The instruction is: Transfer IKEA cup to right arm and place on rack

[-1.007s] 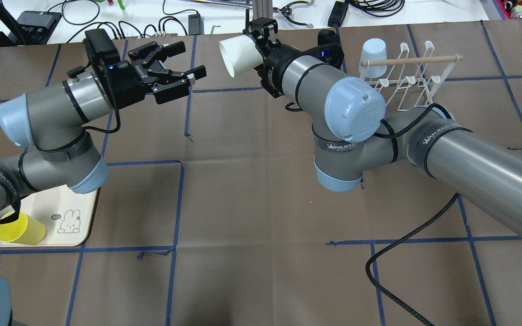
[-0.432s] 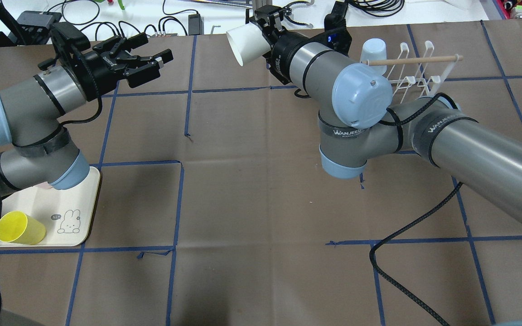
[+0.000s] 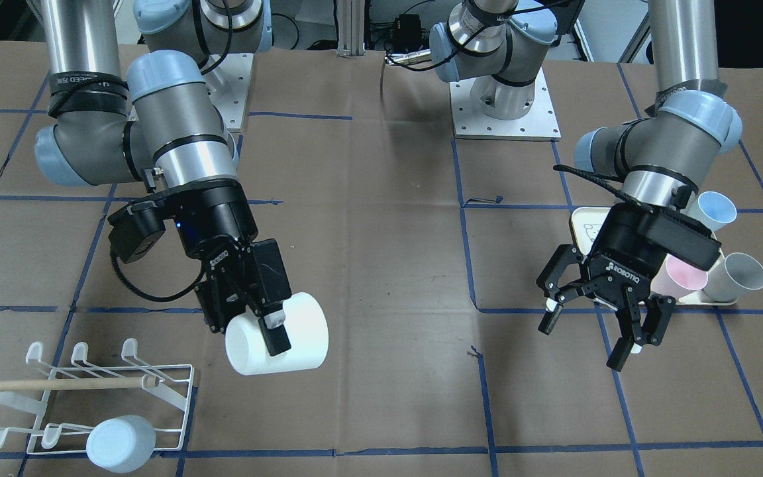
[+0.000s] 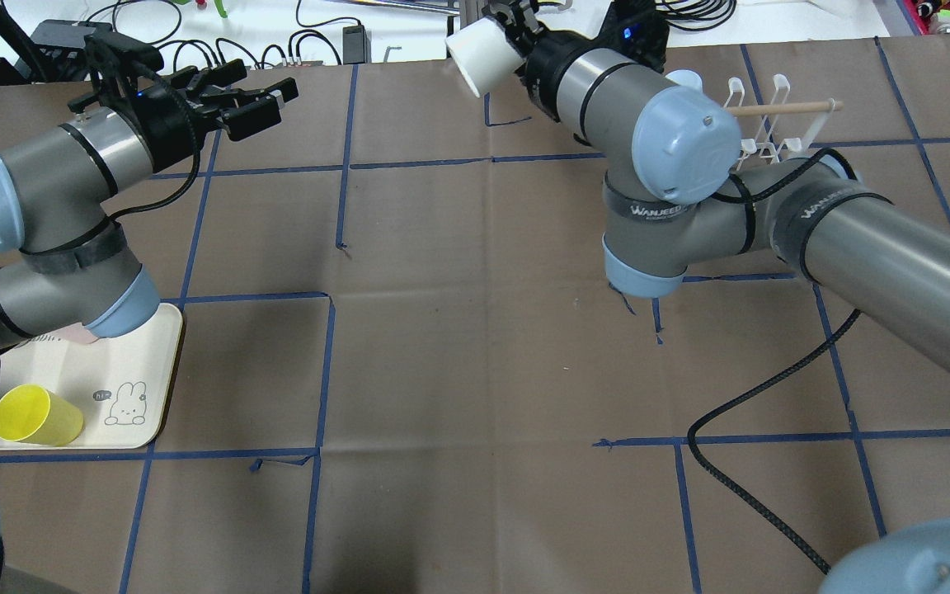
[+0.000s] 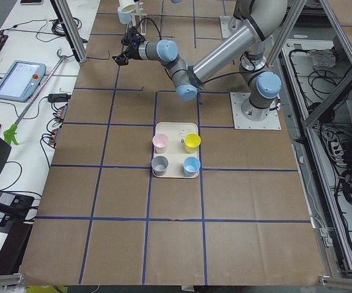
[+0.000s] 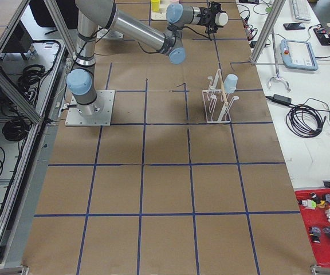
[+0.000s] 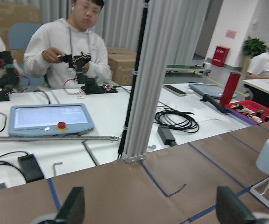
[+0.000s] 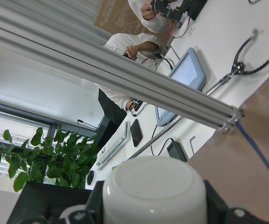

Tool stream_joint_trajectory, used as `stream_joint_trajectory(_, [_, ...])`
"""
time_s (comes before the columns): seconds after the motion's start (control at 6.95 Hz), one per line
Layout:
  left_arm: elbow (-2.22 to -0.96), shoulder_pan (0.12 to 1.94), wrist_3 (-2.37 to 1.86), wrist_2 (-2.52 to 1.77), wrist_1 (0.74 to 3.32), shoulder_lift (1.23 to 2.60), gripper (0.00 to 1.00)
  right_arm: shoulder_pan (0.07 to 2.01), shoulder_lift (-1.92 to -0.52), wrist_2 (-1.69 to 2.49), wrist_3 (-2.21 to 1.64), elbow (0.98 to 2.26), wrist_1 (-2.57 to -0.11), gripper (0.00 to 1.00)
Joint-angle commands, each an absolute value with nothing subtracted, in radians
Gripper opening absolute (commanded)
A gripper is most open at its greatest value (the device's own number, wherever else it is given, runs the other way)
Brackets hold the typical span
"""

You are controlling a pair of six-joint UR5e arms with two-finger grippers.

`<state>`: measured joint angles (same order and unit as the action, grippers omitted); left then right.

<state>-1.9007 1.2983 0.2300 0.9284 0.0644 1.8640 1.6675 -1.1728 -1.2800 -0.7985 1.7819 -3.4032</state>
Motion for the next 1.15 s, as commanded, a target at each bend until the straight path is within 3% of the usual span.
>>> stream_joint_trajectory(0.0, [-1.71, 1.42, 0.207, 1.269, 0.551, 1.833, 1.0, 1.558, -1.129, -1.224, -0.377, 1.725, -3.402, 0.3])
stream_joint_trajectory(0.29, [-1.59, 1.485, 0.115, 1.447, 0.946, 1.813, 1.0, 1.47, -1.092, -1.206, -0.159, 1.658, -3.39, 0.31])
stream_joint_trajectory(0.72, [-1.58, 1.512, -0.009, 1.503, 1.378, 1.66, 1.0, 1.288, -1.091, -1.045, 0.183, 1.637, -3.275, 0.3])
stream_joint_trajectory(1.01, [-1.612, 1.571, -0.011, 1.6, 1.408, 1.591, 1.0, 1.24, -1.056, -1.051, 0.291, 1.605, -3.275, 0.3])
